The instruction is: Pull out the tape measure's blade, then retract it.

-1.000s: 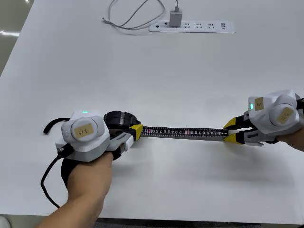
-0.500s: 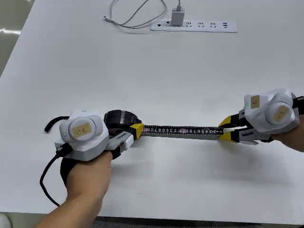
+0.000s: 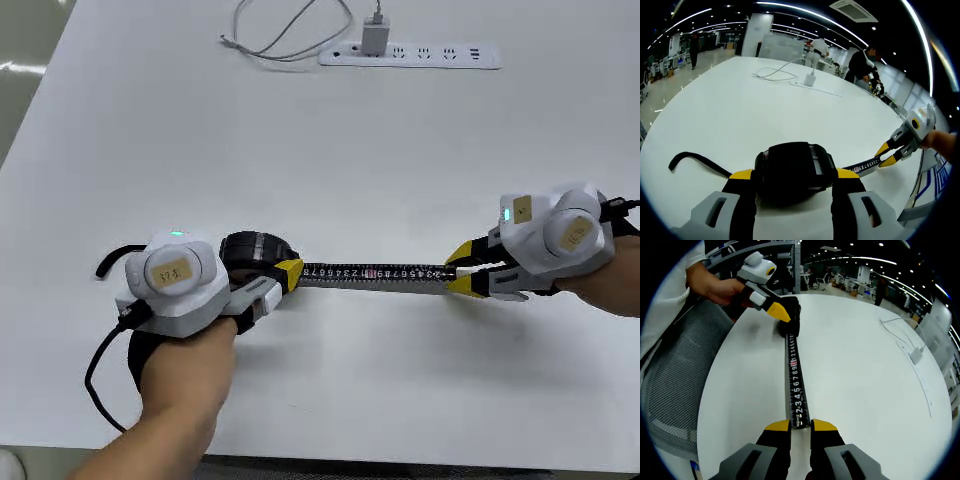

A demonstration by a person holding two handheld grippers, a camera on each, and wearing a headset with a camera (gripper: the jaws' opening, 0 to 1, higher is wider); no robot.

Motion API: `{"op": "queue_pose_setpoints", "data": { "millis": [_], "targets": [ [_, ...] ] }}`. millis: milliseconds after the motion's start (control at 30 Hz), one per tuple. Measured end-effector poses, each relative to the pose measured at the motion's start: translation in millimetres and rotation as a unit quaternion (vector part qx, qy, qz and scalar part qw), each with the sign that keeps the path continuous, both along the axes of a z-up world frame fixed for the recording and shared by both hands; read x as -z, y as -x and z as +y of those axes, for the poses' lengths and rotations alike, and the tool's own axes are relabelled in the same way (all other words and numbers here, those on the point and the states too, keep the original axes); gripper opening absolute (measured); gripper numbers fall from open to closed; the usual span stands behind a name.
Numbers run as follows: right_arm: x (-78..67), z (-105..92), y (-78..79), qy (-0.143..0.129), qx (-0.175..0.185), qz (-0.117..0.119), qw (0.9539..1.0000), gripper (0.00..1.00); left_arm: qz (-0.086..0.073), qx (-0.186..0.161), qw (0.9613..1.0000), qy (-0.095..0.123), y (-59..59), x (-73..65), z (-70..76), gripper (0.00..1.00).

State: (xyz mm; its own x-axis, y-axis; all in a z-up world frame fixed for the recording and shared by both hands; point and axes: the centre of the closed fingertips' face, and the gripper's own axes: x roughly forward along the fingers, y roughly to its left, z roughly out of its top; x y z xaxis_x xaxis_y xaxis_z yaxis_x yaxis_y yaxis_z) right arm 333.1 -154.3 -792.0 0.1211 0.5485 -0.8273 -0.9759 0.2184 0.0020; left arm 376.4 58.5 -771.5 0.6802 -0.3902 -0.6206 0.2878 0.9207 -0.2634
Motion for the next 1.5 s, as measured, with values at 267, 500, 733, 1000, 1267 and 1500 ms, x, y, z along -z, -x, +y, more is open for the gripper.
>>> {"op": "queue_pose_setpoints", "data": {
  "millis": [267, 500, 733, 1000, 1267, 1500],
  "targets": [
    [-0.4, 7.9, -1.4, -0.006, -0.002, 0.001, 1.0000, 0.10, 0.001, -0.001, 1.0000, 0.002, -0.7, 0.3, -0.1, 0.56],
    [-1.0, 14.9, -2.2, -0.015, 0.001, 0.004, 0.9999, 0.10, 0.001, -0.001, 1.0000, 0.006, -0.9, 0.7, -0.2, 0.56],
    [-0.7, 21.7, -2.5, -0.019, 0.000, 0.004, 0.9998, 0.10, 0.002, -0.003, 0.9999, 0.011, -0.8, 0.8, 0.1, 0.57],
    [-0.7, 29.3, -3.5, -0.025, -0.001, 0.006, 0.9997, 0.10, 0.002, -0.002, 0.9999, 0.012, -1.0, 1.4, 0.6, 0.57],
    [-0.5, 36.9, -4.2, -0.031, 0.000, 0.008, 0.9995, 0.10, 0.002, -0.002, 0.9999, 0.014, -1.0, 1.8, 0.4, 0.56],
    [-0.6, 42.5, -5.2, -0.035, 0.000, 0.008, 0.9993, 0.10, 0.003, -0.003, 0.9999, 0.015, -0.4, 1.4, 0.1, 0.56]
  ]
}}
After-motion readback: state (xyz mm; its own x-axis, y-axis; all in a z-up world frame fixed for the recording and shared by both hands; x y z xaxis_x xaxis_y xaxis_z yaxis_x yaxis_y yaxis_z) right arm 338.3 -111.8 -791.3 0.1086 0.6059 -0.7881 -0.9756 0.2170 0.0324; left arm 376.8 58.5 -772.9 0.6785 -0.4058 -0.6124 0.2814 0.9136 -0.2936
